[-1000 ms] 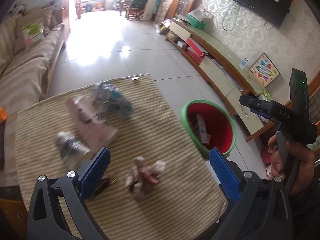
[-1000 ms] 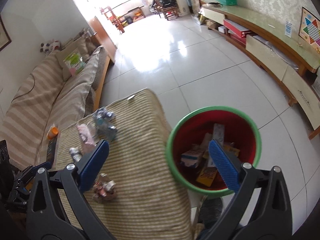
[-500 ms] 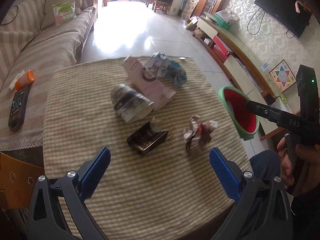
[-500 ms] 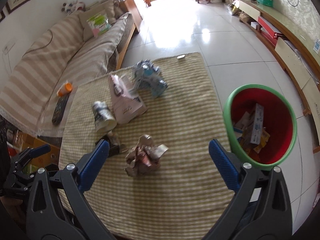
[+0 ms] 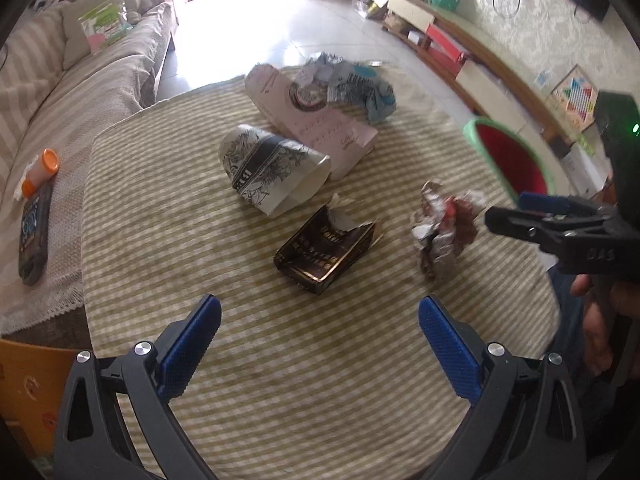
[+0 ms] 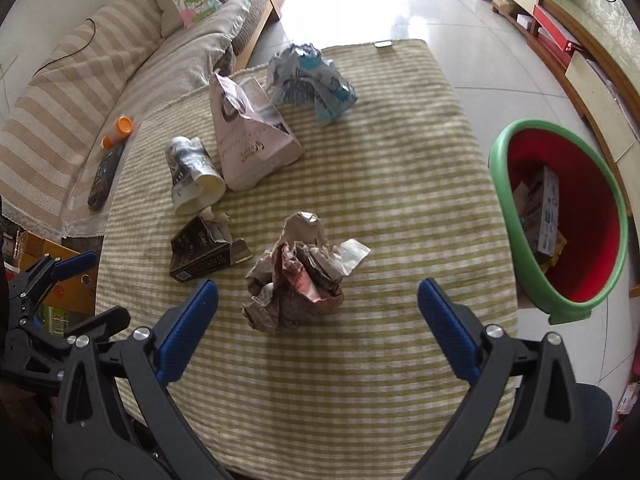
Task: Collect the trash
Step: 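Move both tools back over the remaining trash on the table, then grasp the crumpled pink wrapper with the right tool while the left tool grasps the dark cigarette box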
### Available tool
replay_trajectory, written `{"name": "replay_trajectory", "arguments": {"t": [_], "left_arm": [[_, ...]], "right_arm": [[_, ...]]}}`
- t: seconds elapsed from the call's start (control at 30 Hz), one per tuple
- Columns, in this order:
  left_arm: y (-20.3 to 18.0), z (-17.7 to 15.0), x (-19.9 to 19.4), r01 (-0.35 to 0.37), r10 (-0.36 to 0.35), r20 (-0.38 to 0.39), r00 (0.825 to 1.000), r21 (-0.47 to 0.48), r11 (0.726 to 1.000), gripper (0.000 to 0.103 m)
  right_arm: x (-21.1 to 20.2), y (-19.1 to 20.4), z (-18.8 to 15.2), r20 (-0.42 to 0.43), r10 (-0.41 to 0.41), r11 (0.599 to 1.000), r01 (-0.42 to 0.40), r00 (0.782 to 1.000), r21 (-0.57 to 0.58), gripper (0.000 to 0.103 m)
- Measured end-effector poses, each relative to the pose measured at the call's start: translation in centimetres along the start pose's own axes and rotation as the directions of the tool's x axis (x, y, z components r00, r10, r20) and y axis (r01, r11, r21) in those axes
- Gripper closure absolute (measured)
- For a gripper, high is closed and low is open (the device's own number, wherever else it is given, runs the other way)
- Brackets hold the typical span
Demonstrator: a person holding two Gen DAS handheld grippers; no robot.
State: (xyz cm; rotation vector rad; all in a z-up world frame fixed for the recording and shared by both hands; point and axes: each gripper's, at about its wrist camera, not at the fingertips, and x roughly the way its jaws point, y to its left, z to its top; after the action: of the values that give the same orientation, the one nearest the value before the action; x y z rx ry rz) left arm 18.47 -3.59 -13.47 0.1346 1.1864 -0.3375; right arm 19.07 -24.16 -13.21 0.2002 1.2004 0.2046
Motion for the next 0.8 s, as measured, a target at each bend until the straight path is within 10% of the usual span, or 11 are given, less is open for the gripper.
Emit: {"name": "replay_trajectory", "arguments": {"t": [0.8], "left_arm": [[-1.3,3.1,7.4,0.009,0.013,-0.137,0.990,0.157,0.988,0.023]], "right_arm": [[6.2,1.0,0.1,-0.117,0.048,0.998,-0.052,0.992,-0.035,0.022]]}}
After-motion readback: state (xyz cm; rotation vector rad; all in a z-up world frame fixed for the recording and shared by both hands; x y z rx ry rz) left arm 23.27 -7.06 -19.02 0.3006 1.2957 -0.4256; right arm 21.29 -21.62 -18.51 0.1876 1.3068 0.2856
